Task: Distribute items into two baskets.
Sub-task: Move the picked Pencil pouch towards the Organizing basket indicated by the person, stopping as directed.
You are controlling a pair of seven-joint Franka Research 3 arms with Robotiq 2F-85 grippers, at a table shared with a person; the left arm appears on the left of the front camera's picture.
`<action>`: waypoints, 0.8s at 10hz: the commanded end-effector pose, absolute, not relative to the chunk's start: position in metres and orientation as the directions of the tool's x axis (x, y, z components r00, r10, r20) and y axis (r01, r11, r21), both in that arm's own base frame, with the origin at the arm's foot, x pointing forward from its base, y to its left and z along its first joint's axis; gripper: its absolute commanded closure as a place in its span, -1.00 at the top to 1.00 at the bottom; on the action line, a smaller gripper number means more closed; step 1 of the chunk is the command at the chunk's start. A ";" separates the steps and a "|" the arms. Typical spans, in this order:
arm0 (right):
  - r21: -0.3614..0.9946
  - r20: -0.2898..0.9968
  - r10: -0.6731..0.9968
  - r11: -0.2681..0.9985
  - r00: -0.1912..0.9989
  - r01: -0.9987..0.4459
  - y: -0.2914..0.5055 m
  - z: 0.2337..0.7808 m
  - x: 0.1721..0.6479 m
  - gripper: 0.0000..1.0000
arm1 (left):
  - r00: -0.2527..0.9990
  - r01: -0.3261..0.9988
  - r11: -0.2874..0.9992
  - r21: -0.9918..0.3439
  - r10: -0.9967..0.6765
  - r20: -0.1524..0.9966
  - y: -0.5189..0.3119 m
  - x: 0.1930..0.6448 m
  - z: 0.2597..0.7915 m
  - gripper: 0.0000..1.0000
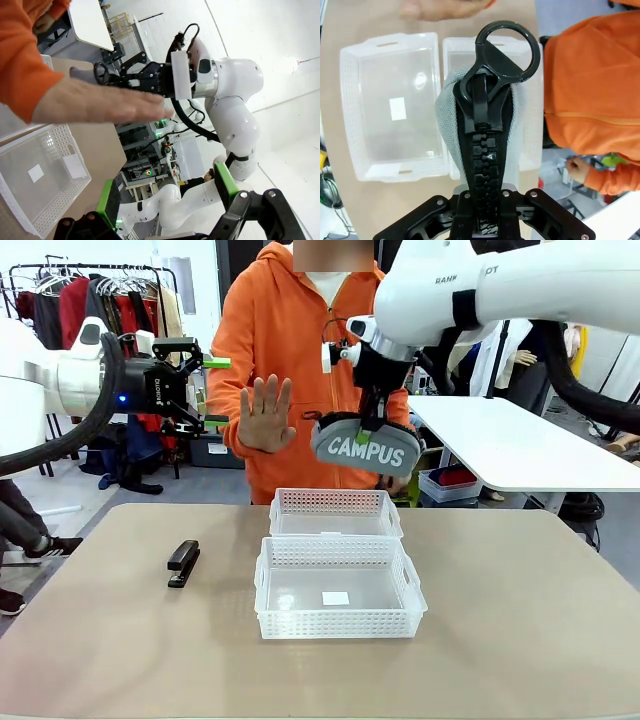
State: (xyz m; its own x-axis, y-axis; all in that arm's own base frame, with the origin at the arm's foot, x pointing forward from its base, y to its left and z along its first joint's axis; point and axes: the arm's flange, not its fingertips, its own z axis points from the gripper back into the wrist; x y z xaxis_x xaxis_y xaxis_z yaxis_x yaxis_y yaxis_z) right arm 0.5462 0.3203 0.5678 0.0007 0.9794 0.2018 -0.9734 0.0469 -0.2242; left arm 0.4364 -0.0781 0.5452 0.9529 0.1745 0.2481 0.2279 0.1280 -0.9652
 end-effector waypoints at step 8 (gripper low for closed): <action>-0.213 0.196 0.981 0.039 -0.004 -0.976 0.323 0.562 0.543 -1.00 | 0.953 0.232 0.122 -0.965 0.173 0.251 -0.078 0.436 0.547 1.00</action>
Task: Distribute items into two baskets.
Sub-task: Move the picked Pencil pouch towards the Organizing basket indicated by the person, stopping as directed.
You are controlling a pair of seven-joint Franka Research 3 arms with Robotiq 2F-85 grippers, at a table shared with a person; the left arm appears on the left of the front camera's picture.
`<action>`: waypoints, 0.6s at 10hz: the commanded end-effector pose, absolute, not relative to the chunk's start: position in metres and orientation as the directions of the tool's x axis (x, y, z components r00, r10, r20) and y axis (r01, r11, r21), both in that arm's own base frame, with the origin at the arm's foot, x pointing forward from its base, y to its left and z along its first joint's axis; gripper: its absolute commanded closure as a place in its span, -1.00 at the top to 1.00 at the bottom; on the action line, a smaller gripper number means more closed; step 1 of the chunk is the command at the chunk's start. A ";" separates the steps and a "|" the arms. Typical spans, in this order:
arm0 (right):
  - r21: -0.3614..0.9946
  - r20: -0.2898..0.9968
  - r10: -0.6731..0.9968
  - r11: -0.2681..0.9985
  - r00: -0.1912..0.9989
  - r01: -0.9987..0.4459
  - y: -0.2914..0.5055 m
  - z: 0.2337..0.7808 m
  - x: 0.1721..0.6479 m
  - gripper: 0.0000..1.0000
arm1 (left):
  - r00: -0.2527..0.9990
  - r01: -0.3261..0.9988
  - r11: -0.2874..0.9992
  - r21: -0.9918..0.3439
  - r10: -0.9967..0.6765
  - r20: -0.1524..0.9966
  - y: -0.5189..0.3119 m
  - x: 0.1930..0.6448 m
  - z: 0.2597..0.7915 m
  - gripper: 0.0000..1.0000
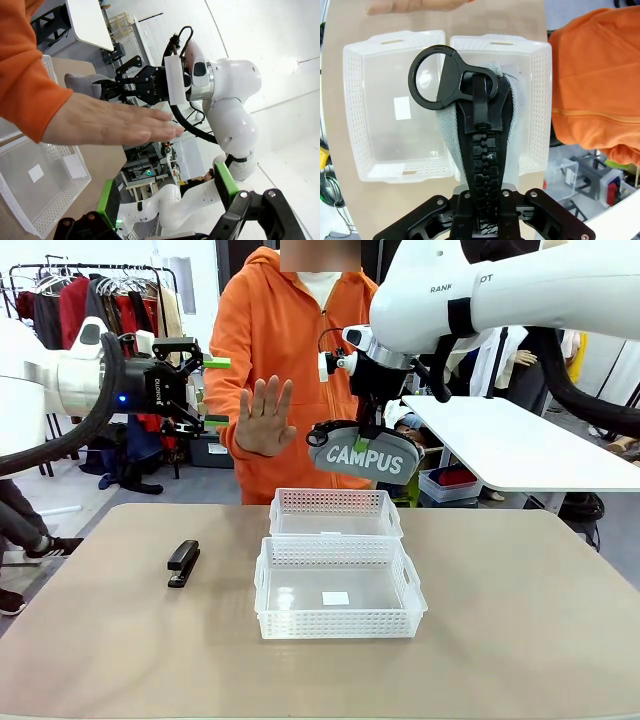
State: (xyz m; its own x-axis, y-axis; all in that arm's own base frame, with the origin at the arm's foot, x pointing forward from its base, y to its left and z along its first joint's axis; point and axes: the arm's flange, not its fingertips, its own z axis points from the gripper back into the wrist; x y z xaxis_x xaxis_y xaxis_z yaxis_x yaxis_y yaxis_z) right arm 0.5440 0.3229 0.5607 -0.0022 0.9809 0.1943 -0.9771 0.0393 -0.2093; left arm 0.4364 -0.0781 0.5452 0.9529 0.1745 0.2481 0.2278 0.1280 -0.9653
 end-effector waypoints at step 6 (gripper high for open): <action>-0.213 0.196 0.981 0.039 -0.004 -0.976 0.323 0.562 0.543 -1.00 | 0.953 0.232 0.122 -0.965 0.173 0.251 -0.078 0.436 0.547 1.00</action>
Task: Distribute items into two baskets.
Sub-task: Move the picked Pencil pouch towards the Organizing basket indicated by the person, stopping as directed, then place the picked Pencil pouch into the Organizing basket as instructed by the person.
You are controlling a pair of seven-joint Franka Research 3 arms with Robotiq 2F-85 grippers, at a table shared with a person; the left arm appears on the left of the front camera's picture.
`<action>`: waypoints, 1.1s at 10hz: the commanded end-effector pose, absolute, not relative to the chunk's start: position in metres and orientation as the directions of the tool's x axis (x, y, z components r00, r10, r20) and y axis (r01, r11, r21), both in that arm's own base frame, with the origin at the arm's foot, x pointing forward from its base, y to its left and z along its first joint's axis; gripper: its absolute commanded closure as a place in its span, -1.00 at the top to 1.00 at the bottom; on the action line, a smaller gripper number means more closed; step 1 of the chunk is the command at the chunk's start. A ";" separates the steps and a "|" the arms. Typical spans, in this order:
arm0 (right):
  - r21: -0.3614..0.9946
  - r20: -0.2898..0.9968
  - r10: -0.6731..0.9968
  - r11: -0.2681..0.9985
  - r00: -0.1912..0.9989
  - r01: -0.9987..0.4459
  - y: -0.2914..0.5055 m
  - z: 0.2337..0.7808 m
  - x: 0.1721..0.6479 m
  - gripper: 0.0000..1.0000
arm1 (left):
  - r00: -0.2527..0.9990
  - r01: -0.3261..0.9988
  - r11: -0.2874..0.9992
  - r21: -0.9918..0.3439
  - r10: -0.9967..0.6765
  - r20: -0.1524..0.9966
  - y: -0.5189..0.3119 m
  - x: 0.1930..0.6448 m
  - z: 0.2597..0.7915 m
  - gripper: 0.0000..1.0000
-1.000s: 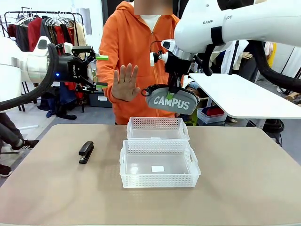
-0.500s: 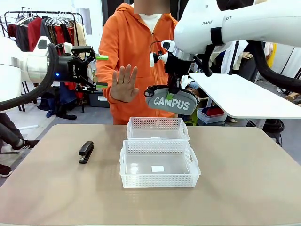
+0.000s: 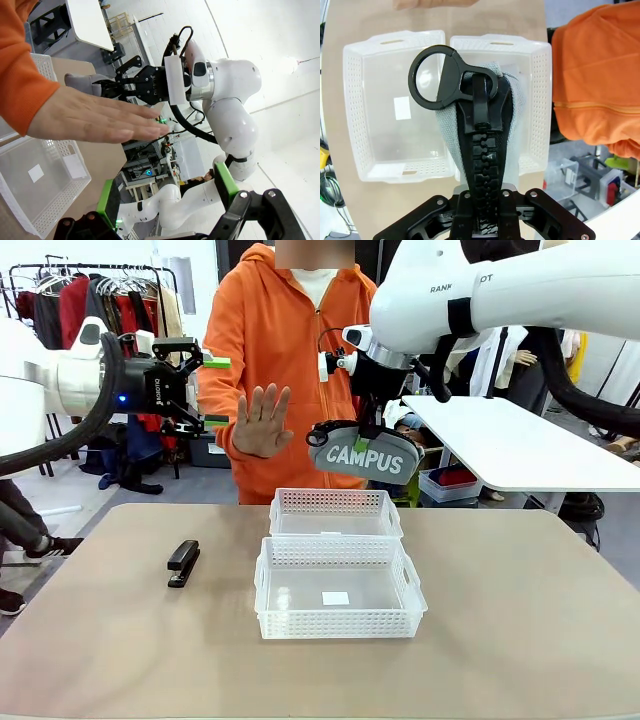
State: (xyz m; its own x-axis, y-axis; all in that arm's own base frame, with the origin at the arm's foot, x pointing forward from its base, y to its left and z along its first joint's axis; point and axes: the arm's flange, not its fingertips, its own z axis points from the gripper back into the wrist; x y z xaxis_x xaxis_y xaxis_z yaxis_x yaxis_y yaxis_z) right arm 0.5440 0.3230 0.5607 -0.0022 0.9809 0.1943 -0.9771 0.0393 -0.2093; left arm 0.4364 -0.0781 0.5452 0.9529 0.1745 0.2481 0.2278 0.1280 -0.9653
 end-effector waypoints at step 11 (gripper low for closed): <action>-0.213 0.196 0.981 0.039 -0.004 -0.976 0.323 0.562 0.543 -1.00 | 0.953 0.232 0.122 -0.965 0.173 0.251 -0.078 0.436 0.547 1.00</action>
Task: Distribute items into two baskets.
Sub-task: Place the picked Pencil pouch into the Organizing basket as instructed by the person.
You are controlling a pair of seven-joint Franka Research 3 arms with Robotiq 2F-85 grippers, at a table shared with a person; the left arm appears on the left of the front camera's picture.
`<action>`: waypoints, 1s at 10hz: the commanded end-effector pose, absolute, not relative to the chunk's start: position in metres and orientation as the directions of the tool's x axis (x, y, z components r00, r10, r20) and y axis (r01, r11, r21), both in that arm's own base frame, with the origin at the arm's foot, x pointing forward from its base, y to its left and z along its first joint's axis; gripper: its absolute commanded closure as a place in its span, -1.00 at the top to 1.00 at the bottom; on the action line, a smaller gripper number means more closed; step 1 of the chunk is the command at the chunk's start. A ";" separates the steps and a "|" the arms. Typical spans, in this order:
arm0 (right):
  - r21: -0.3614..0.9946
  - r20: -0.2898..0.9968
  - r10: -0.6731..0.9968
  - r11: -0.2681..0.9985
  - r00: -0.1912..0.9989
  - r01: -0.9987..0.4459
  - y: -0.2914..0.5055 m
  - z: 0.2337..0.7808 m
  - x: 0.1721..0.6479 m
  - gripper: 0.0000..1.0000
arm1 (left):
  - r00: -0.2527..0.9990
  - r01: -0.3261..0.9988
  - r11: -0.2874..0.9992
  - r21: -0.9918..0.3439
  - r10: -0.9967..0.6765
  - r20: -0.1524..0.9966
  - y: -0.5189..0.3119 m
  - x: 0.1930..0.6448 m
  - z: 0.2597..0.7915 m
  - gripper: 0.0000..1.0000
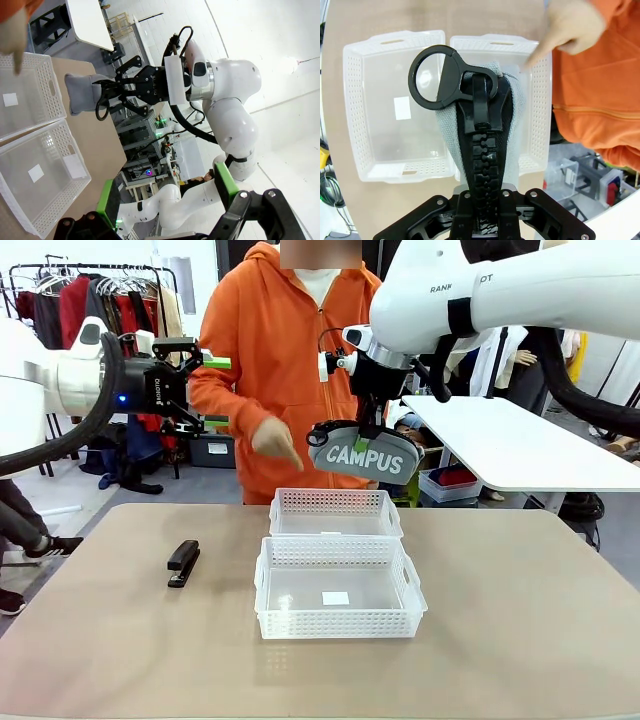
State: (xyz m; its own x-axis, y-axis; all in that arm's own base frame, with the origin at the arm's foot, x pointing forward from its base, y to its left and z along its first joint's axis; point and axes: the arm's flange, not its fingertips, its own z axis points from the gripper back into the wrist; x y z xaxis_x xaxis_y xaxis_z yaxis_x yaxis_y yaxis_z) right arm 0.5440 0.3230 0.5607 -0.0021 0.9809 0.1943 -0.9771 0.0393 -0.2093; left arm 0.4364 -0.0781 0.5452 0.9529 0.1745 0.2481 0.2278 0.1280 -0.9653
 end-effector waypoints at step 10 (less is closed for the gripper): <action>-0.213 0.196 0.981 0.039 -0.004 -0.976 0.323 0.562 0.543 -1.00 | 0.953 0.232 0.122 -0.965 0.173 0.251 -0.078 0.436 0.547 1.00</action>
State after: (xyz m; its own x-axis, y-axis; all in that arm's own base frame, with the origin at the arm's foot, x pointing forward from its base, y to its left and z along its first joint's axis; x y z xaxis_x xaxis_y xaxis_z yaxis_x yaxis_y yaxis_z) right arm 0.5440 0.3230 0.5607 -0.0021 0.9809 0.1943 -0.9771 0.0393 -0.2093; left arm 0.4364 -0.0781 0.5452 0.9529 0.1745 0.2481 0.2278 0.1280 -0.9653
